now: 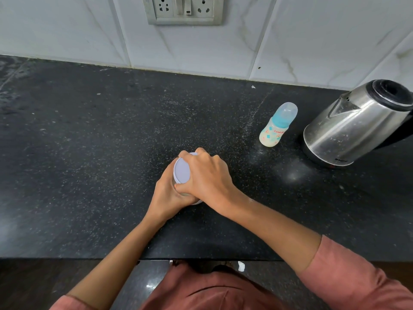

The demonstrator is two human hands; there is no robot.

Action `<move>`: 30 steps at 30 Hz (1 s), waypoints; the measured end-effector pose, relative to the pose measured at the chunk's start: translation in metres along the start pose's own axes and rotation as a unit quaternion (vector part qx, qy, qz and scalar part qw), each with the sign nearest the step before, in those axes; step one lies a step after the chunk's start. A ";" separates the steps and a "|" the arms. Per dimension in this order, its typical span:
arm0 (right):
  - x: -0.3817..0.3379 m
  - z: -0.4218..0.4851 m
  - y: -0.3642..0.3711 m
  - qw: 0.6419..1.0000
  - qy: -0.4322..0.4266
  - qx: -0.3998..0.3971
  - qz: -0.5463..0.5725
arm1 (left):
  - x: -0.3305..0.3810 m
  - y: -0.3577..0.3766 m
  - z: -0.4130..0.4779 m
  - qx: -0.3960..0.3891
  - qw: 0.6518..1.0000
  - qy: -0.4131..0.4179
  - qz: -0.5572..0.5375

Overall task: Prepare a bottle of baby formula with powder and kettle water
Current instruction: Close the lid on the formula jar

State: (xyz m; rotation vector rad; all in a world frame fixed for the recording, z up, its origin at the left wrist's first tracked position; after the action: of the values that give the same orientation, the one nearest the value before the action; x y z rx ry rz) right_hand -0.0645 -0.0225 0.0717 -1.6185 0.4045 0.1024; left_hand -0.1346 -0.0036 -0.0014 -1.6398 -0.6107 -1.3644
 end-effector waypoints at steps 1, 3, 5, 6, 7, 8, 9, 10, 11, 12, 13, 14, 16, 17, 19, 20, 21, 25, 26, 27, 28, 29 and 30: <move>0.000 0.000 0.000 1.000 0.000 0.003 -0.001 | 0.000 0.000 0.000 0.001 1.000 0.001 -0.002; 0.000 -0.002 0.002 1.000 -0.002 0.000 0.005 | -0.002 0.000 0.000 -0.003 1.000 0.003 -0.007; 0.005 -0.004 0.005 0.999 -0.001 -0.020 0.032 | -0.005 0.000 0.001 -0.013 1.000 0.002 -0.011; 0.009 -0.006 0.006 0.998 0.001 -0.034 0.055 | -0.006 0.000 0.002 -0.019 1.000 0.002 -0.010; 0.014 -0.007 0.007 0.995 0.003 -0.047 0.085 | -0.007 0.000 0.003 -0.027 1.000 0.004 -0.006; 0.020 -0.009 0.007 0.991 0.005 -0.056 0.120 | -0.008 -0.001 0.004 -0.037 0.999 0.008 -0.003; 0.026 -0.010 0.006 0.985 0.009 -0.062 0.161 | -0.008 -0.001 0.004 -0.051 0.999 0.013 0.001; 0.033 -0.012 0.006 0.976 0.013 -0.065 0.207 | -0.009 -0.002 0.005 -0.068 0.998 0.018 0.008; 0.040 -0.014 0.007 0.965 0.017 -0.064 0.252 | -0.009 -0.002 0.006 -0.086 0.996 0.023 0.018; 0.047 -0.016 0.010 0.954 0.024 -0.066 0.292 | -0.009 -0.002 0.006 -0.105 0.994 0.029 0.033; 0.053 -0.019 0.014 0.943 0.033 -0.069 0.324 | -0.010 -0.003 0.007 -0.123 0.991 0.036 0.047; 0.059 -0.020 0.021 0.933 0.042 -0.074 0.349 | -0.012 -0.003 0.008 -0.137 0.988 0.039 0.059; 0.070 -0.022 0.036 0.921 0.053 -0.081 0.378 | -0.019 -0.005 0.008 -0.154 0.984 0.031 0.079; 0.074 -0.023 0.043 0.918 0.055 -0.084 0.384 | -0.022 -0.006 0.008 -0.155 0.984 0.027 0.082; 0.077 -0.024 0.056 0.913 0.051 -0.086 0.395 | -0.028 -0.006 0.006 -0.151 0.986 0.017 0.074; 0.078 -0.024 0.061 0.912 0.049 -0.082 0.400 | -0.030 -0.006 0.006 -0.147 0.986 0.012 0.072; 0.078 -0.024 0.064 0.911 0.049 -0.072 0.403 | -0.032 -0.007 0.006 -0.141 0.987 0.011 0.075; 0.080 -0.021 0.067 0.906 0.052 -0.027 0.419 | -0.033 -0.009 0.012 -0.124 0.988 0.012 0.086; 0.081 -0.018 0.066 0.905 0.052 -0.023 0.421 | -0.033 -0.010 0.014 -0.123 0.989 0.012 0.083; 0.083 -0.015 0.063 0.904 0.051 -0.017 0.423 | -0.032 -0.010 0.018 -0.122 0.989 0.013 0.078; 0.086 -0.012 0.061 0.902 0.052 -0.013 0.428 | -0.030 -0.010 0.023 -0.121 0.990 0.014 0.074; 0.089 -0.007 0.058 0.899 0.053 -0.008 0.436 | -0.027 -0.010 0.028 -0.121 0.990 0.017 0.070; 0.092 -0.002 0.055 0.895 0.054 -0.003 0.443 | -0.023 -0.008 0.035 -0.122 0.990 0.020 0.066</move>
State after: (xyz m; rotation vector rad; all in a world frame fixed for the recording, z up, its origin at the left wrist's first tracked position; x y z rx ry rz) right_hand 0.0033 -0.0448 -0.0083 -1.3326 1.2106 0.7039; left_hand -0.1299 0.0341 -0.0209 -1.8079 -0.3133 -1.4127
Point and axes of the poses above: each hand's wrist, its own z-axis towards the middle knuckle, its own y-axis out of the palm, x = y × z, the point moved 8 cm from there along z, towards the middle knuckle, and after that the axes turned 7 degrees about z, right-handed, at the moved point
